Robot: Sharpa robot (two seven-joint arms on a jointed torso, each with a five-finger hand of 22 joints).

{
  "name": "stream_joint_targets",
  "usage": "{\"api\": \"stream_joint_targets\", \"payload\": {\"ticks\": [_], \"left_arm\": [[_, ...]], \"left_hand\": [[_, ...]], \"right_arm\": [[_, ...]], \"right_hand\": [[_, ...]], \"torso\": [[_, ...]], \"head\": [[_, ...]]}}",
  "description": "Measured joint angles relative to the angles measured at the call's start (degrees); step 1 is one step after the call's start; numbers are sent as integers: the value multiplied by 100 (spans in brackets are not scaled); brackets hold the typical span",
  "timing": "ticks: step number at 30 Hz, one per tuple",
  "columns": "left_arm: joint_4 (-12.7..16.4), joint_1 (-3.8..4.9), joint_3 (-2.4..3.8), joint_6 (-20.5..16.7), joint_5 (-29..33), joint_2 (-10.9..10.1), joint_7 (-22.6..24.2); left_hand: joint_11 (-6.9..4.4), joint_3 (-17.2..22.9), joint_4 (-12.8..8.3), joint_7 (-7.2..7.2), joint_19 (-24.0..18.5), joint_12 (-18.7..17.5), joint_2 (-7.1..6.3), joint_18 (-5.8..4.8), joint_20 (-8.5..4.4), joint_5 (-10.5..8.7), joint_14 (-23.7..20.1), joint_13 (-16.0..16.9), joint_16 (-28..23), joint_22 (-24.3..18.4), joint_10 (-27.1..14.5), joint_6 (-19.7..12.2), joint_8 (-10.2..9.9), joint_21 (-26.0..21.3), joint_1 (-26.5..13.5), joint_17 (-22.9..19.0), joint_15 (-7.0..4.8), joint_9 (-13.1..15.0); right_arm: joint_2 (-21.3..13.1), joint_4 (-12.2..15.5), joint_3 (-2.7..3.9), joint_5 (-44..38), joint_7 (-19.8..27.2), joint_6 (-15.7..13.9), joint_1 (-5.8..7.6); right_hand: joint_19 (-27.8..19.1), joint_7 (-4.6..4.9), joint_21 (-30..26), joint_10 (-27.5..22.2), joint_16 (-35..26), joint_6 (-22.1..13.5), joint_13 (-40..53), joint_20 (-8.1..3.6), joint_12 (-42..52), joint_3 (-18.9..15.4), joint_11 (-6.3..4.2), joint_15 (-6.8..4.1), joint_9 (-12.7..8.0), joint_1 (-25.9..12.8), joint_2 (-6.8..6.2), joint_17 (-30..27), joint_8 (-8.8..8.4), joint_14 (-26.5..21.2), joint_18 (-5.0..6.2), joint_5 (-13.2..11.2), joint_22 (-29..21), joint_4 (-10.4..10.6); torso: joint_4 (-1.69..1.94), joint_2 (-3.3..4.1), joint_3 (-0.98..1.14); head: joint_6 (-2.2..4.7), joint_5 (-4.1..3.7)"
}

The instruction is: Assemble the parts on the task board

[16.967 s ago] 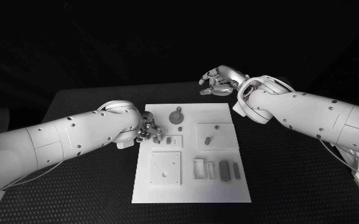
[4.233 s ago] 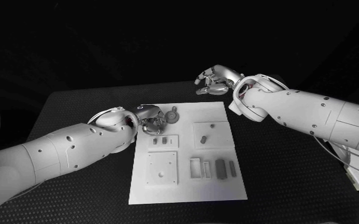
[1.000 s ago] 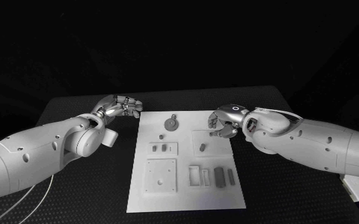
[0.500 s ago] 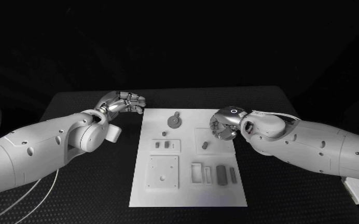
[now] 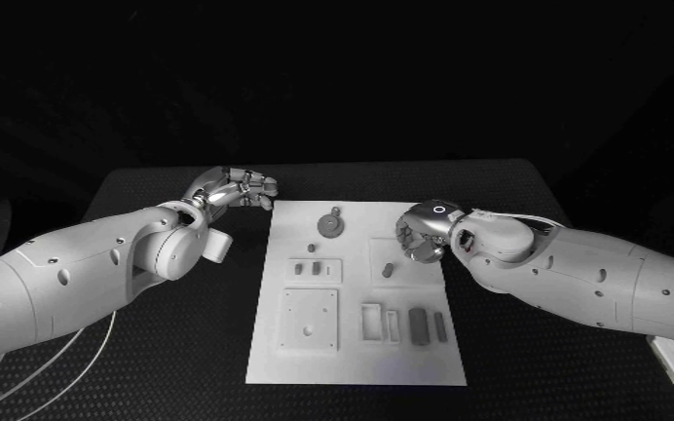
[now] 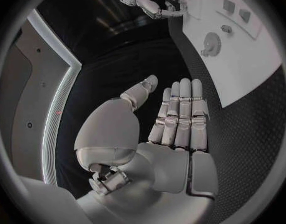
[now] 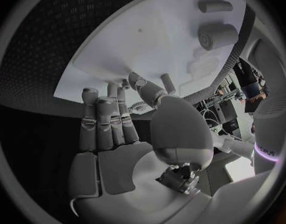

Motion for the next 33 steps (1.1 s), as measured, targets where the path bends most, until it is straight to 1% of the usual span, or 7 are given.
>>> {"api": "stream_joint_targets", "payload": {"ticks": [7, 10, 18, 19, 21, 25, 33], "left_arm": [[-2, 0, 0, 8, 5, 2, 0], [-3, 0, 0, 11, 6, 2, 0], [-5, 0, 0, 17, 8, -1, -2], [-5, 0, 0, 18, 8, -1, -3], [-7, 0, 1, 20, 9, -1, -5], [-9, 0, 1, 24, 10, -1, -8], [-12, 0, 1, 29, 12, -6, -11]], "left_hand": [[-20, 0, 0, 0, 0, 0, 22, -2, 0, 0, 0, -5, -22, 0, -20, 0, 0, 0, -22, 5, 0, 0], [-20, 0, 0, 0, 0, 0, 22, -3, 0, 0, 0, -5, -22, 0, -20, 0, 0, -22, -22, 10, 0, 0], [-20, 0, 0, 0, 0, 0, 22, -27, 0, 0, 16, -5, -22, 1, -20, 0, 0, -22, -22, 10, 16, 0], [-20, 0, 0, 0, 0, 0, 22, -27, 0, 0, 20, -5, -22, -2, -20, 0, 0, -22, -22, 10, 20, 0], [-20, 0, 0, 0, 0, 0, 22, -28, 0, 0, 20, -5, -22, -4, -20, 0, 0, -22, -22, 15, 20, 0], [-20, 0, 0, 0, 0, 0, 22, -28, 0, 0, 20, -5, -22, -4, -20, 0, 0, -22, -22, 20, 20, 0], [0, 0, 0, 0, 0, 0, 22, -31, 0, 0, 21, -10, -43, -4, -40, 0, 0, -22, -22, 28, 20, -6]], "right_arm": [[27, -7, 5, -6, -4, -6, -8], [44, -23, 7, -8, -4, -6, -12], [66, -37, 13, -47, -25, -8, -24], [69, -38, 14, -54, -27, -9, -26], [84, -40, 9, -68, -31, -8, -43], [88, -45, 11, -97, -40, -9, -42], [112, -54, 17, -150, -53, -7, -48]], "right_hand": [[1, -1, 0, 73, 0, 1, -4, 2, -14, 0, -33, -2, 0, 2, 2, 0, 0, 5, 0, 0, 0, 0], [11, -39, 0, 109, -1, 39, -3, 10, -13, 0, -63, -20, 0, 39, 39, 0, 0, 42, 0, 0, 0, 0], [13, -45, 0, 158, 0, 47, 10, 11, -1, 1, -53, -20, 2, 40, 42, 0, 5, 60, 0, 0, 0, -1], [44, -112, -1, 280, 14, 194, 26, -2, 73, 55, -141, -67, 36, 147, 257, 0, 101, 96, 0, 0, 3, -44], [63, -159, -2, 572, 30, 333, 90, -22, 163, 86, -139, -140, 70, 222, 416, 1, 165, 88, 0, 0, 13, -63], [85, -223, 21, 670, 30, 438, 112, -44, 194, 71, -196, -206, 91, 235, 509, 1, 230, 118, 2, -1, 39, -89], [85, -255, 22, 778, 29, 524, 184, -43, 197, 38, -228, -237, 148, 309, 582, -5, 265, 149, 2, -6, 52, -88]], "torso": [[-3, 0, 0], [-3, -2, -3], [-1, -4, -6], [-1, -4, -6], [0, -4, -6], [0, -4, -7], [-3, -4, -4]], "head": [[-25, 24], [-33, 30], [-47, 40], [-48, 42], [-50, 42], [-58, 48], [-83, 53]]}}
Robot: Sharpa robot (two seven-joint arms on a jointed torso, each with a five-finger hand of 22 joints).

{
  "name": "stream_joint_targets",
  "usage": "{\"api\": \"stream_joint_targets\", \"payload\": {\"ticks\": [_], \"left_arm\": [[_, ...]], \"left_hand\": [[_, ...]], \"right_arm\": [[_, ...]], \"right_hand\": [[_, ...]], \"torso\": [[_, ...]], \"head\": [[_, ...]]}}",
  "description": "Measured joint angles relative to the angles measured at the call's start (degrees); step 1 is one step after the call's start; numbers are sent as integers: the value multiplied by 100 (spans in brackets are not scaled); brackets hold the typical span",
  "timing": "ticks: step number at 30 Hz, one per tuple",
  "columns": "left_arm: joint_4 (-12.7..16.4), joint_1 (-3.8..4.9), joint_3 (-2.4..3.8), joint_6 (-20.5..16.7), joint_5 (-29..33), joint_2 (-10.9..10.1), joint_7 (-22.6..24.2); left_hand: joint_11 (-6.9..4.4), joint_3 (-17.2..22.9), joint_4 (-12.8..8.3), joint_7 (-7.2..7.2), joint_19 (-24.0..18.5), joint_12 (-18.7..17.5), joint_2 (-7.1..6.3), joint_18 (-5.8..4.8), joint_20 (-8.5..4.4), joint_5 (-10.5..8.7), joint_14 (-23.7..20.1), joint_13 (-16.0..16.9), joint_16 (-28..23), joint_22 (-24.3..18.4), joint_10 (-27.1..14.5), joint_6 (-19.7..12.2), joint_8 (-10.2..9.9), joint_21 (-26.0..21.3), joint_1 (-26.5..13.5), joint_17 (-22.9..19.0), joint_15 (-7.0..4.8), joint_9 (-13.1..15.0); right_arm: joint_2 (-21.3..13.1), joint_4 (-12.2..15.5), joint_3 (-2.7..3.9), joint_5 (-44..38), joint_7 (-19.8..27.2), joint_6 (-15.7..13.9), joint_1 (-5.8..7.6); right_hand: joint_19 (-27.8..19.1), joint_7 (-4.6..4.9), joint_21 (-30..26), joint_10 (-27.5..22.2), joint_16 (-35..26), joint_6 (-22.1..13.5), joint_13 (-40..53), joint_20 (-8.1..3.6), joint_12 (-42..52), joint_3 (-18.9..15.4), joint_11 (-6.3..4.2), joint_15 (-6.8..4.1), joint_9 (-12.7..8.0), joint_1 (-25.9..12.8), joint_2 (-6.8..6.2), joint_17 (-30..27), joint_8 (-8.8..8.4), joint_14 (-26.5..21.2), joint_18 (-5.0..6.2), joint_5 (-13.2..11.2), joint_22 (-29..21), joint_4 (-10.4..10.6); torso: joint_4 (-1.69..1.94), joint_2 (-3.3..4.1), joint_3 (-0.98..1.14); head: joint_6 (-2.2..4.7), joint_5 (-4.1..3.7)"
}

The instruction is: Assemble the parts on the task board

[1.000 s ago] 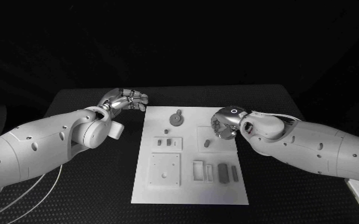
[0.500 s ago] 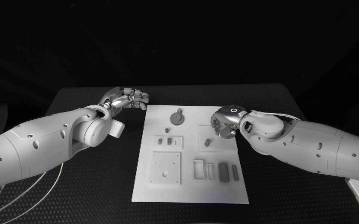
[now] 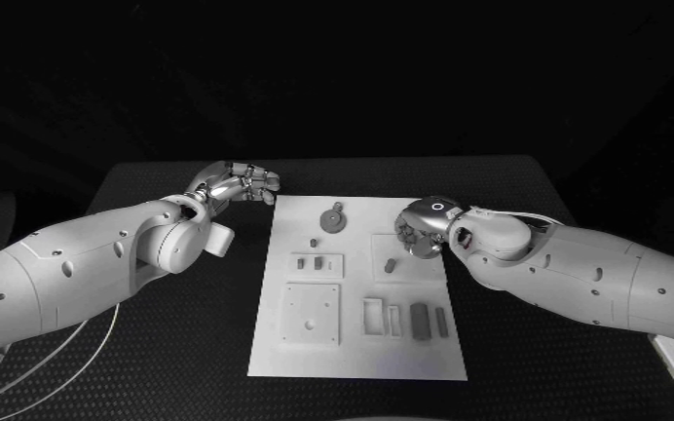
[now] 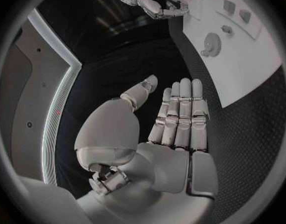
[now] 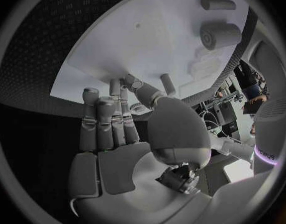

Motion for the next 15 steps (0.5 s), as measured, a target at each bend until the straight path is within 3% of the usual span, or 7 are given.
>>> {"api": "stream_joint_targets", "payload": {"ticks": [15], "left_arm": [[2, 0, -1, 4, 2, -4, -13]], "left_hand": [[0, 0, 0, 20, 0, 0, 0, -1, 0, 0, 0, -6, -23, -6, 0, -20, 0, -23, 0, 29, 0, -9]], "right_arm": [[19, -29, -2, -59, 2, -68, -9]], "right_hand": [[19, -5, 0, 31, 0, 32, 15, -16, 25, -1, -28, 0, 0, 32, 31, 1, 13, 0, 0, -17, 1, -1]], "torso": [[-6, -1, 3]], "head": [[-17, 12]]}}
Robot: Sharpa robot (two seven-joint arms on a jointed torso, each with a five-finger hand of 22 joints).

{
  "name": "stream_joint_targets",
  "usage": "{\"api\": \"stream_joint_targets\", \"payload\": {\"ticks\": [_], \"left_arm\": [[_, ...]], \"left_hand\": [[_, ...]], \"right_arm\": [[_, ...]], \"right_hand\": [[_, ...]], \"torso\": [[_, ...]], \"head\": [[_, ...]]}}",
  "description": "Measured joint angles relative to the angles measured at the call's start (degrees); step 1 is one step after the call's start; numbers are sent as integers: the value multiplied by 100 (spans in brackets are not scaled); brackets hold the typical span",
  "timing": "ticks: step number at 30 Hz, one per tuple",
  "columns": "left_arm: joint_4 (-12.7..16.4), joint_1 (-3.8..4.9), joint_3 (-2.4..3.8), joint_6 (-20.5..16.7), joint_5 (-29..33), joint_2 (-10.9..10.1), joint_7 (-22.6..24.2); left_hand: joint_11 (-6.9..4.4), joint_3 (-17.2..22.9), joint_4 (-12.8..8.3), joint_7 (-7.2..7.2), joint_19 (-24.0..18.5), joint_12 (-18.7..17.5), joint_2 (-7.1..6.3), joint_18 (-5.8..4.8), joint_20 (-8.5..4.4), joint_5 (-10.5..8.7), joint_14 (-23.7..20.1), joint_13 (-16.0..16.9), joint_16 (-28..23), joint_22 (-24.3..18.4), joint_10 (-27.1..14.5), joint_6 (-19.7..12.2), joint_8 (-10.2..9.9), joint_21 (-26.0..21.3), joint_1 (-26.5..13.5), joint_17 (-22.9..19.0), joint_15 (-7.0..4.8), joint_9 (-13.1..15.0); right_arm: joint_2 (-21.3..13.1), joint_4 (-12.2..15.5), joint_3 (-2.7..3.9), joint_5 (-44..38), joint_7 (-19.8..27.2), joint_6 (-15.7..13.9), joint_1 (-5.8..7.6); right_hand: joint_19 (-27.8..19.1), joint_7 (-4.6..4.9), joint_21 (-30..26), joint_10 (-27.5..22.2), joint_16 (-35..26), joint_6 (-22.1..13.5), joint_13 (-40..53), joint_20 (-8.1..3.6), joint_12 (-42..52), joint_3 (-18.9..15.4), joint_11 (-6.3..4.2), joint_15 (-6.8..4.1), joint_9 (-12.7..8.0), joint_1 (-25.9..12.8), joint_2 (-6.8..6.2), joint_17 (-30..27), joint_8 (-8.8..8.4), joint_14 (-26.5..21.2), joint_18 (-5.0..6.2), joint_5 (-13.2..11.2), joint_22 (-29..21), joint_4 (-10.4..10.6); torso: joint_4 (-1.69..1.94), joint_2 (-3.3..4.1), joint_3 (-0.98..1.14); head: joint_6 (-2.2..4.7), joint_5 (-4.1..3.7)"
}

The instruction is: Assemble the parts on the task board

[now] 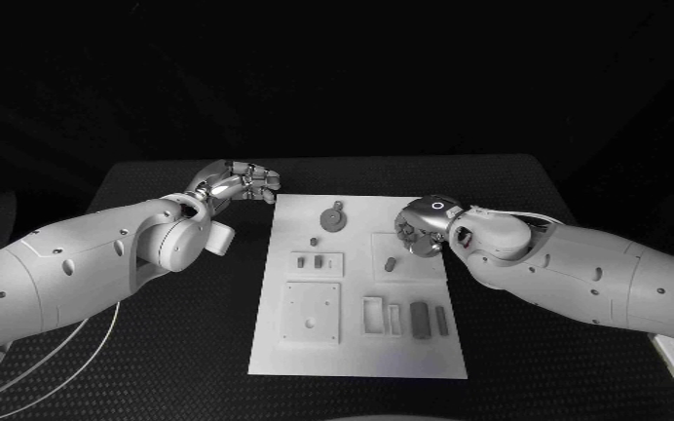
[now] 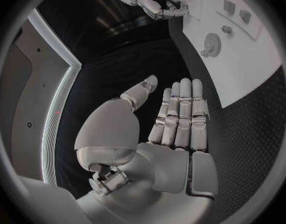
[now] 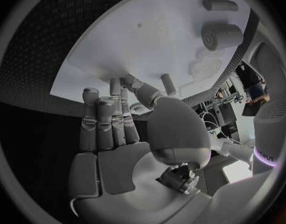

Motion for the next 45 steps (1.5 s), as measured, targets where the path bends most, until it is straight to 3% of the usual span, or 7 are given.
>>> {"api": "stream_joint_targets", "payload": {"ticks": [4, 8, 14, 20, 40, 45], "left_arm": [[0, 0, 0, 1, 0, 0, -7], [0, 0, 0, 3, 1, -1, -16], [2, 0, 0, 6, 1, -3, -31], [4, 0, 0, 9, 1, -7, -40], [-22, 0, 0, 21, 1, 1, -52], [-32, 0, 0, 22, 1, 6, -53]], "left_hand": [[0, 0, 0, 0, 0, 0, 0, -1, 0, 0, 0, 0, 0, 0, 0, 0, 0, 0, 0, 7, 0, -5], [21, 0, 0, 0, 0, 0, 0, -7, 0, 0, 0, -5, 0, 0, -21, 0, 0, 0, 0, 7, 0, -5], [21, 0, 0, 21, 0, 0, 0, -11, 0, 0, 0, -5, -22, -5, -21, -21, 0, 0, 0, 14, 0, -5], [1, 0, 0, 21, 0, 0, 0, -13, 0, 0, 0, -5, -22, -4, -41, -21, 0, 0, 0, 20, 0, -10], [0, 0, 0, 21, 15, 0, 0, -18, 15, 0, 0, -9, -22, -4, -41, -21, 0, 0, 0, 47, 0, -15], [0, 0, 0, 21, 21, 0, 0, -18, 21, 0, 0, -9, -22, -3, -41, -21, 0, 0, 0, 54, 0, -15]], "right_arm": [[-3, -6, 0, 9, 20, -18, -2], [-7, -11, -1, 38, 42, -22, -3], [-10, -16, -1, 84, 56, -19, -3], [-20, -1, -1, 105, 66, -17, -4], [-59, 58, -16, 129, 21, -152, -25], [-83, 91, -19, 129, -12, -200, -35]], "right_hand": [[-15, 0, 0, -2, -21, 0, 3, -15, -26, -3, 1, -21, 2, 23, 23, -15, -1, -21, 0, 0, -1, -2], [-74, 20, -35, -122, -52, -22, -17, -12, -183, -7, 96, 12, 6, 41, 40, -25, -17, -73, -2, 23, -1, -6], [-89, 45, -45, -168, -88, -55, -68, -1, -304, -7, 124, 26, 9, 61, 61, -33, -48, -87, -3, 24, -2, -7], [-127, 32, -87, -385, -103, -43, -98, 42, -563, -31, 246, 163, -9, 92, 90, -24, -80, -90, -4, 24, -4, 3], [-19, -17, -56, -113, -66, 55, -193, -4, -607, -47, 132, 117, 18, 204, 81, -4, -54, -5, -84, 22, 18, 1], [-9, -12, -56, -92, -67, 61, -186, -13, -611, -48, 152, 114, 18, 205, 82, -4, -47, 14, -88, 18, 18, -1]], "torso": [[2, 1, 2], [1, 1, 3], [-3, 1, 4], [-3, 1, 4], [5, 1, -2], [8, -2, -3]], "head": [[-1, 0], [-2, -2], [-7, -3], [-11, -3], [-20, -18], [-13, -22]]}}
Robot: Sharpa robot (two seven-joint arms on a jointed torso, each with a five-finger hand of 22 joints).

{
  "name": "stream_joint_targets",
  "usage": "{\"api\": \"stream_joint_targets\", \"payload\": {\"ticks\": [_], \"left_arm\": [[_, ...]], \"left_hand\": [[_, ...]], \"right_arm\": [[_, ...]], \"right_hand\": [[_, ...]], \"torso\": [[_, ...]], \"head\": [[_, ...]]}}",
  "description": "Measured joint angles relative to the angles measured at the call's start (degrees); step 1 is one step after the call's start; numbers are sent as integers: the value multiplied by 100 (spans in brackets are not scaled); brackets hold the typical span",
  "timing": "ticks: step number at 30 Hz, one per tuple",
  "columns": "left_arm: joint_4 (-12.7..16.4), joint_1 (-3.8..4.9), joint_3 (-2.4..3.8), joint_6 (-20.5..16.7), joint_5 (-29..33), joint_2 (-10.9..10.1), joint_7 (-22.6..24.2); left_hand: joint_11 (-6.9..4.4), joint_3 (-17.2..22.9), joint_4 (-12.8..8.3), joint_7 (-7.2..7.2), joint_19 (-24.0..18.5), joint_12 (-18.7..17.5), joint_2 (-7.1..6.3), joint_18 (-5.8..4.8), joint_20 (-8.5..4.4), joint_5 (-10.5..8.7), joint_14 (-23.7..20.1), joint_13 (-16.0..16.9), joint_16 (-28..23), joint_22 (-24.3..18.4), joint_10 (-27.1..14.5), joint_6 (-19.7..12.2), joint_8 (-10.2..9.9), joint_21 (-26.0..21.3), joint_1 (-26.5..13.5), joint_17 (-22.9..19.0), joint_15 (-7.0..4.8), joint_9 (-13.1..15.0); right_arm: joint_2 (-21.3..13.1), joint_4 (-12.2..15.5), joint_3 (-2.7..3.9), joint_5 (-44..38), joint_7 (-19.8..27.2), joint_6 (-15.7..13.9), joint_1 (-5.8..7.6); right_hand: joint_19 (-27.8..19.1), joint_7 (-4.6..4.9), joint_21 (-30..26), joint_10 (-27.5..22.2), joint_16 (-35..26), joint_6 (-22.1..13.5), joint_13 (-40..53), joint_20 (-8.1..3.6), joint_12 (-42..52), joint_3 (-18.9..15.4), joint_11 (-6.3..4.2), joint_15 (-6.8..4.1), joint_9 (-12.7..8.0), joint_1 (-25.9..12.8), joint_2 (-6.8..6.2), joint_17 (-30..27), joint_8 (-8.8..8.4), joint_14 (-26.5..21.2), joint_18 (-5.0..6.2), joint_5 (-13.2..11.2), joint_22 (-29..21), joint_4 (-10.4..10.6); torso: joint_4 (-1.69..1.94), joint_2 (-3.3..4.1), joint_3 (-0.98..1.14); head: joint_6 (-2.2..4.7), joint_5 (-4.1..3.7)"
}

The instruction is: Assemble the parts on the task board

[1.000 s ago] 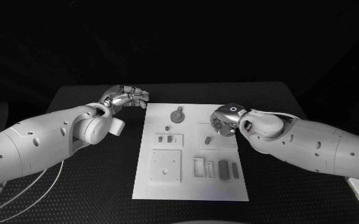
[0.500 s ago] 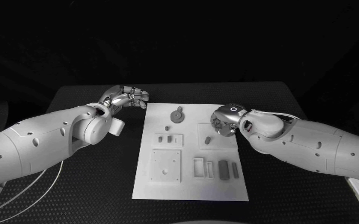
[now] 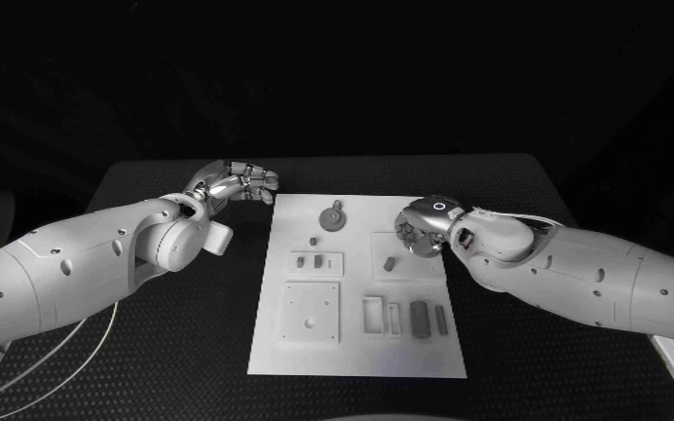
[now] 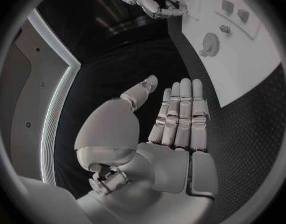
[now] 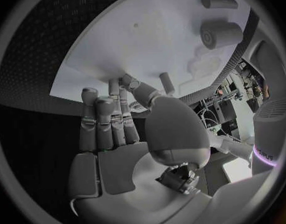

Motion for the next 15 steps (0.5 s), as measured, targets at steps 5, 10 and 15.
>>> {"api": "stream_joint_targets", "payload": {"ticks": [5, 10, 15], "left_arm": [[-12, 0, 0, 2, 0, 2, -1], [-33, 0, 0, 4, 0, 6, -2], [-34, 0, 0, 7, 0, 6, -3]], "left_hand": [[0, 0, 0, 0, 0, 0, 0, 0, 0, 0, 0, 0, 0, 0, 0, 0, 0, 0, 0, 0, 0, 0], [0, 0, 0, 0, 0, 0, 0, 0, 0, 0, 0, 0, -22, 0, 0, 0, 0, 0, 0, 6, 0, 0], [0, -14, 14, 0, 0, 0, 0, -1, 0, 0, 0, 1, -22, 0, 0, 0, 0, 0, 0, 6, 0, 0]], "right_arm": [[-34, 50, 29, -1, -14, -19, -4], [-64, 101, 64, 0, -16, -19, 3], [-98, 178, 118, 33, -13, -19, 29]], "right_hand": [[10, -2, 0, 21, 0, 2, 4, -9, -1, -6, -21, -6, 0, 24, -6, 0, 1, 7, -2, 0, 0, -6], [10, -17, 0, 20, 0, 17, 7, -8, -1, -8, -20, -6, 0, 25, -6, 1, 1, 8, -4, -1, 0, -8], [10, -17, 0, 20, 0, 17, 5, -7, -2, -14, -21, -6, 2, 24, -6, 4, 0, 7, -3, -10, -1, -14]], "torso": [[0, 0, 0], [-1, 0, 0], [-1, 0, 0]], "head": [[3, 2], [9, 0], [11, -2]]}}
